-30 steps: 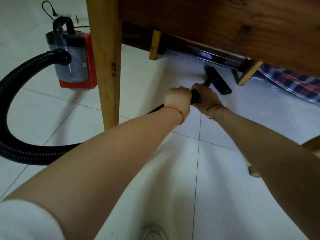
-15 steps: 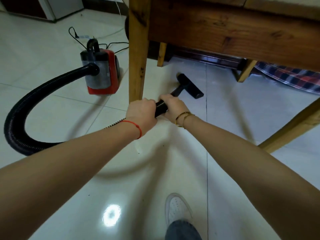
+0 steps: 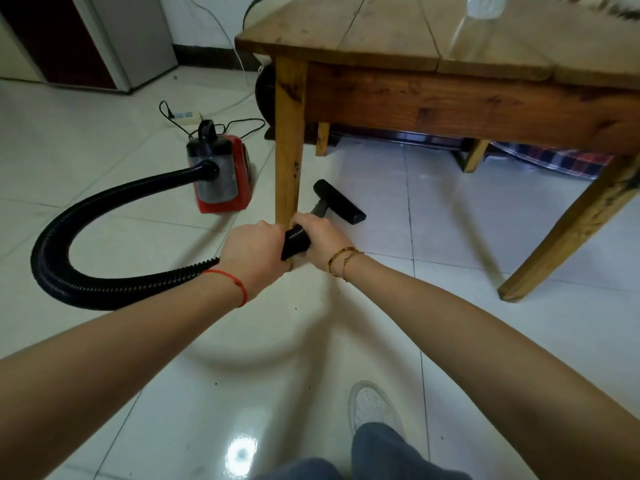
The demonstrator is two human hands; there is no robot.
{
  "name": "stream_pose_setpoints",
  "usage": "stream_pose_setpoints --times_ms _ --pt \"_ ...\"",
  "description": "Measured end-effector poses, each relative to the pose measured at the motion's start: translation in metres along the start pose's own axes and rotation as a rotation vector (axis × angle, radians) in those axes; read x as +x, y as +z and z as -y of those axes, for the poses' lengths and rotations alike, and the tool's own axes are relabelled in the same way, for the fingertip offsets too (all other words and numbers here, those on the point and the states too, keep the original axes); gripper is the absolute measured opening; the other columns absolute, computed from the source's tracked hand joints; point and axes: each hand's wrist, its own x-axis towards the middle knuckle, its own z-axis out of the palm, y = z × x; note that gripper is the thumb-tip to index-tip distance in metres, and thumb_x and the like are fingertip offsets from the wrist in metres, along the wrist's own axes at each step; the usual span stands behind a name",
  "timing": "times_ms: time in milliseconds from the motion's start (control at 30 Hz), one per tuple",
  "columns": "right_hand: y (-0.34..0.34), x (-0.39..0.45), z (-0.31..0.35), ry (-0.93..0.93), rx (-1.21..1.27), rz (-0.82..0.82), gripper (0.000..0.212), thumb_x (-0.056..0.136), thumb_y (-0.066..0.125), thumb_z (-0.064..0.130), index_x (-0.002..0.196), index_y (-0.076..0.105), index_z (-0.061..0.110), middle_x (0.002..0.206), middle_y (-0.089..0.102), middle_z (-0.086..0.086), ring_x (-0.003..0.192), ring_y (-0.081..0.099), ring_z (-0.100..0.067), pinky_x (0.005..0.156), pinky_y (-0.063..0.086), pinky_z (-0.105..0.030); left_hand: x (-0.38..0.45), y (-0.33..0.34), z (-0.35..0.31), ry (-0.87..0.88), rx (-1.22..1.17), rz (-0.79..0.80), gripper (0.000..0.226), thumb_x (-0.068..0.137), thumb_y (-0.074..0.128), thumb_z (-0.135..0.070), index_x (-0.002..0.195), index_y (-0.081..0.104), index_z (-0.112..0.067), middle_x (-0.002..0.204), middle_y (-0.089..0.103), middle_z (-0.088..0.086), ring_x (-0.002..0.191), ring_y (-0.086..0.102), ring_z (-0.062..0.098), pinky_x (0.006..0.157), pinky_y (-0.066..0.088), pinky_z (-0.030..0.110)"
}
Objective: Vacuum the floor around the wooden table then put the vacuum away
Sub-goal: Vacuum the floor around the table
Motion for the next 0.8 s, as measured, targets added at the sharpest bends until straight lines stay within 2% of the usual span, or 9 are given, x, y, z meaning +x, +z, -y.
stream_pose_setpoints --times_ms 133,200,300,500,567,700,800 --pt "-0.011 -0.002 -0.014 0.039 -0.030 -0.021 0.027 0.080 0.057 0.000 0.106 0.053 0.007 0.103 0.057 -0.010 0.083 0.053 -0.023 0.071 0.039 -0.027 0.012 -0.001 -0.015 0.016 -0.029 -0.038 0.020 0.086 0.055 -0.029 0.101 0.056 -0.016 0.074 0.051 0.000 0.068 0.059 0.023 0.056 0.042 0.028" --pt "-0.016 0.000 -0.030 0.068 -0.061 -0.051 0.028 0.081 0.059 0.001 0.107 0.053 0.007 0.105 0.058 -0.011 0.084 0.053 -0.023 0.070 0.039 -0.026 0.024 0.001 -0.027 0.024 -0.023 -0.040 0.019 0.085 0.056 -0.024 0.103 0.056 -0.016 0.072 0.046 0.000 0.065 0.053 0.022 0.056 0.039 0.028" --pt "-0.024 0.002 -0.063 0.134 -0.084 -0.091 0.026 0.081 0.064 0.005 0.104 0.052 0.009 0.104 0.060 -0.011 0.085 0.058 -0.027 0.070 0.041 -0.027 0.048 0.006 -0.052 0.039 -0.030 -0.045 0.019 0.086 0.057 -0.021 0.104 0.055 -0.015 0.074 0.047 0.000 0.064 0.048 0.021 0.056 0.037 0.029" --pt "-0.053 -0.010 -0.142 0.266 -0.137 -0.160 0.027 0.081 0.066 0.009 0.102 0.051 0.010 0.106 0.060 -0.011 0.088 0.062 -0.030 0.072 0.045 -0.027 0.095 0.016 -0.123 0.146 -0.087 -0.048 0.024 0.088 0.055 -0.017 0.112 0.056 -0.014 0.096 0.064 0.005 0.084 0.063 0.025 0.061 0.037 0.028" --pt "-0.065 -0.019 -0.165 0.308 -0.162 -0.184 0.026 0.081 0.067 0.012 0.102 0.051 0.010 0.106 0.060 -0.011 0.088 0.062 -0.029 0.074 0.047 -0.028 0.109 0.018 -0.148 0.177 -0.099 -0.053 0.026 0.088 0.056 -0.018 0.114 0.054 -0.014 0.102 0.065 0.005 0.089 0.064 0.025 0.064 0.037 0.029" --pt "-0.085 -0.034 -0.206 0.393 -0.213 -0.214 0.025 0.082 0.066 0.014 0.103 0.052 0.010 0.104 0.060 -0.010 0.088 0.061 -0.030 0.074 0.048 -0.029 0.131 0.022 -0.191 0.243 -0.142 -0.053 0.025 0.089 0.055 -0.017 0.114 0.053 -0.013 0.103 0.063 0.004 0.083 0.060 0.022 0.063 0.037 0.029" --pt "-0.094 -0.042 -0.225 0.429 -0.224 -0.226 0.023 0.082 0.066 0.013 0.100 0.052 0.011 0.101 0.061 -0.010 0.086 0.062 -0.030 0.076 0.052 -0.034 0.141 0.023 -0.211 0.278 -0.154 -0.059 0.026 0.091 0.053 -0.017 0.116 0.052 -0.012 0.104 0.062 0.005 0.090 0.061 0.022 0.065 0.037 0.029"
